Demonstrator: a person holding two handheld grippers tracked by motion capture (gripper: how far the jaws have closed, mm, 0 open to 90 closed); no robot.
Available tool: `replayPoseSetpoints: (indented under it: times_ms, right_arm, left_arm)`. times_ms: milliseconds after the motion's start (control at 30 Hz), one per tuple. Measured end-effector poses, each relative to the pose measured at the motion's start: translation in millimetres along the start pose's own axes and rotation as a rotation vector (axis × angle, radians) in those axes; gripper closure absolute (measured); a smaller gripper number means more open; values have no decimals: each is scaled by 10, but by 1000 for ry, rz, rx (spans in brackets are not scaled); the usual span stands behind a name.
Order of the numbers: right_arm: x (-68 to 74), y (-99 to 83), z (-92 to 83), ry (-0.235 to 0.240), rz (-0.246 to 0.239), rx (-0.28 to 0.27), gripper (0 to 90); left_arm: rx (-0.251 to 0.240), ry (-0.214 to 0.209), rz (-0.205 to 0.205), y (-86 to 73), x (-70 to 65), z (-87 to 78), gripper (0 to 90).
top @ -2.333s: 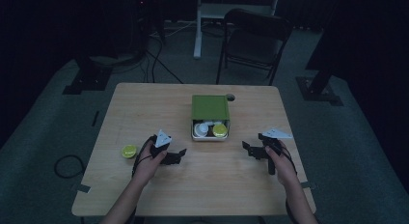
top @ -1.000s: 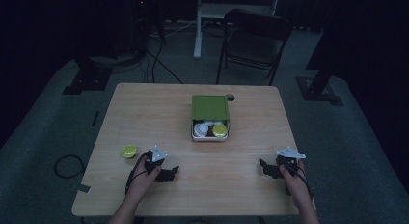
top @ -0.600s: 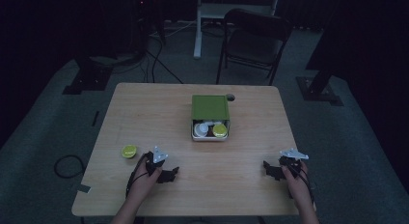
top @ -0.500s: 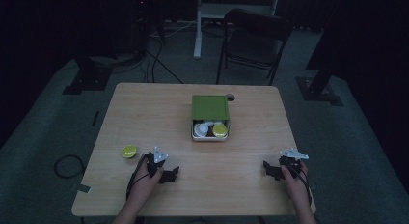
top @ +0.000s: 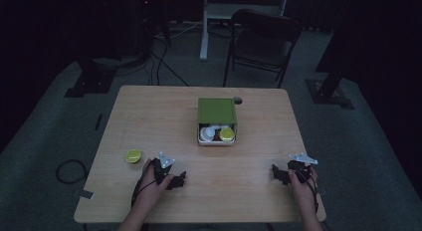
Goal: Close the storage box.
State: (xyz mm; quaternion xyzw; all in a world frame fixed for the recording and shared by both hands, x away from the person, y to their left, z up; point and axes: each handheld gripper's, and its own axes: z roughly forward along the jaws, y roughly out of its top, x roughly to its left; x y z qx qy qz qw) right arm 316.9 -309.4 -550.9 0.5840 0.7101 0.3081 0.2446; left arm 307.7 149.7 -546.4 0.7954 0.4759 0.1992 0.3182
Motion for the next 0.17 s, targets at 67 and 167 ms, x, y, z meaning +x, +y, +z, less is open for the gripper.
replayPoseSetpoints:
  times_ms: [67,167]
  right_arm:
    - [0,0,0,0,0,0,111]
    - [0,0,0,0,0,0,111]
  left_arm:
    - [0,0,0,0,0,0,74]
    - [2,-2,1,1,-2,1,64]
